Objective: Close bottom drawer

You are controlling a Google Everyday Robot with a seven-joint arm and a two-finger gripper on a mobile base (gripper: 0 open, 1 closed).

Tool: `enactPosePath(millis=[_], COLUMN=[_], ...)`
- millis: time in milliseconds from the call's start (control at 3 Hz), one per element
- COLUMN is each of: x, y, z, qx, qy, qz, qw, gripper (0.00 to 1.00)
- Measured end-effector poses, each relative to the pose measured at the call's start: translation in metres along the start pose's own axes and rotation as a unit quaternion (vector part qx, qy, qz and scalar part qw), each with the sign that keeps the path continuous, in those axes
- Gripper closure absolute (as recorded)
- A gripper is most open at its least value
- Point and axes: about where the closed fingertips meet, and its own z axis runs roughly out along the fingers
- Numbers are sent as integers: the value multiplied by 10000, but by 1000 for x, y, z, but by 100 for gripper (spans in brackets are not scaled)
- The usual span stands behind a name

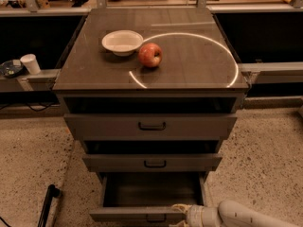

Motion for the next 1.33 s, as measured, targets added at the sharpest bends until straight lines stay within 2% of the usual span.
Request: enactPosePath(millis=[333, 667, 1000, 1333], x=[31, 57, 74, 79], y=[14, 25, 23, 15], z=[7, 16, 22, 36], qx=[-30, -9, 177, 356], qy=[147, 249, 166, 74], qz=[173, 297, 138, -129], qw=[9997, 9992, 9996, 9993], gripper=[80, 100, 100, 100])
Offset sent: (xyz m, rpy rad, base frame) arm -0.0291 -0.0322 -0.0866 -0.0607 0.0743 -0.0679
